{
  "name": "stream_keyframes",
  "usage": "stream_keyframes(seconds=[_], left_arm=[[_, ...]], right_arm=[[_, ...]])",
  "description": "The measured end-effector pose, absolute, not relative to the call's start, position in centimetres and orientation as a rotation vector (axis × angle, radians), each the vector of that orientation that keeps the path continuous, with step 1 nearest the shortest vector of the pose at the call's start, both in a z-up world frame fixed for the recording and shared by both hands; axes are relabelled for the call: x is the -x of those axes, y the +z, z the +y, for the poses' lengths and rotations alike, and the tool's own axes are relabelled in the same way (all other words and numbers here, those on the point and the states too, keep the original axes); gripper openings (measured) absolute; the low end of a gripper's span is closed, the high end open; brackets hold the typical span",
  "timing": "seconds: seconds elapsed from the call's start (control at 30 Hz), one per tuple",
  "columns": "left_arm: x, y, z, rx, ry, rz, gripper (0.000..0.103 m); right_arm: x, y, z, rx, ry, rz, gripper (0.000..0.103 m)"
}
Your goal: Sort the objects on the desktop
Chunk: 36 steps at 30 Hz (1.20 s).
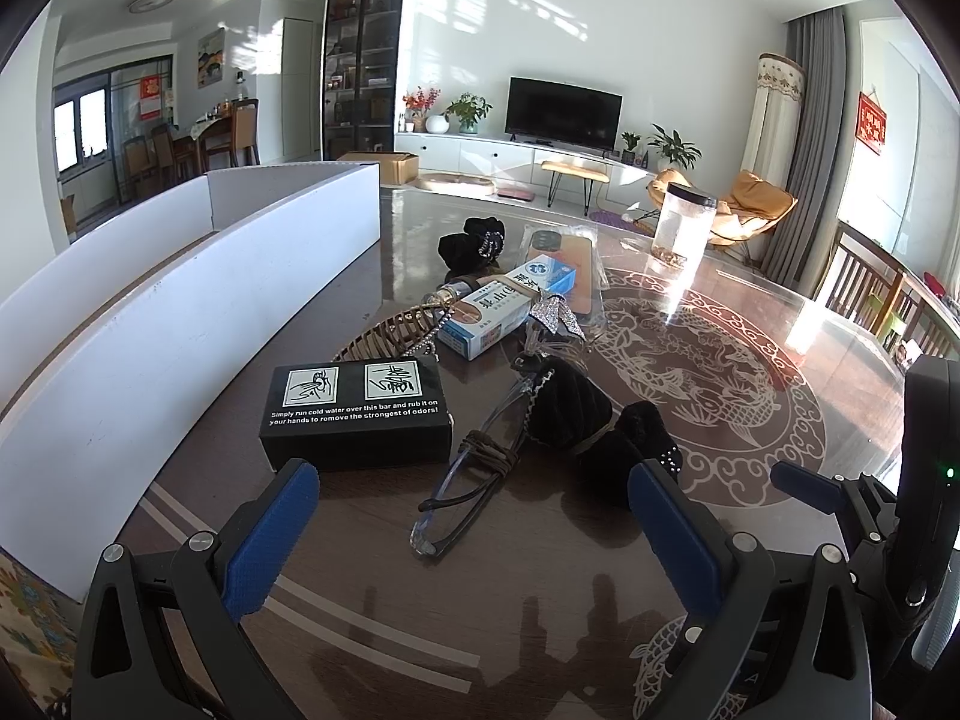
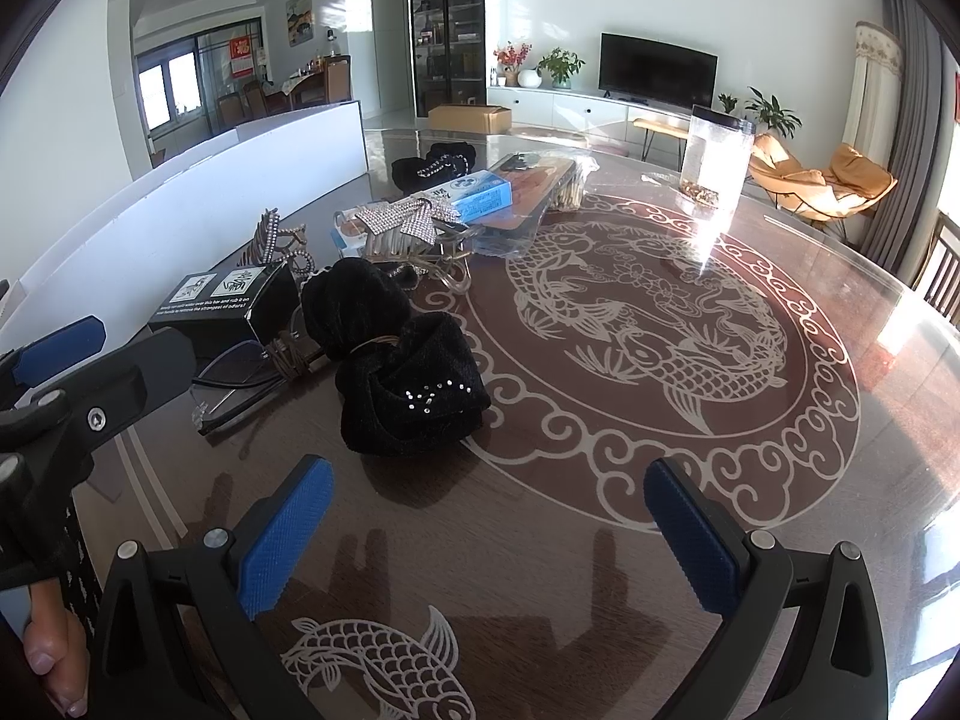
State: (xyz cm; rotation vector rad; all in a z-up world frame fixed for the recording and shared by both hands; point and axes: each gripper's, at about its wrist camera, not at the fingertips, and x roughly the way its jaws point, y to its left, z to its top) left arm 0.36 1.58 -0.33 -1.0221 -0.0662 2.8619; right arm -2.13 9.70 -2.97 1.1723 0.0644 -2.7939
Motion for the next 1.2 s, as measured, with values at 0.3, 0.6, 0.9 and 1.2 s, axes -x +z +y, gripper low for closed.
stream_keyframes(seconds=[0.3,0.6,0.9,1.2], left_arm=[[-0.35,-0.34,1.56,1.022,2.862,-0.067,0.103],[-0.37,-0.35,1.56,1.021,2.862,-0.067,0.103],[-0.36,-0.35,1.57,1.022,2.862,-0.068,0.103],[-0.36,-0.35,1.57,1.022,2.862,-0.068,0.103]], right_arm=[[2.13,-2.97,9.71,-1.173,-2.794,0.063,0.103],[2.13,-2.99,9.72,-1.173,-2.794,0.063,0.103],[2.14,-3.01,9.73,-1.173,-2.795,0.062,0.103],[2.18,-2.98,9.68,-1.183,-2.794,0.066,0.103]])
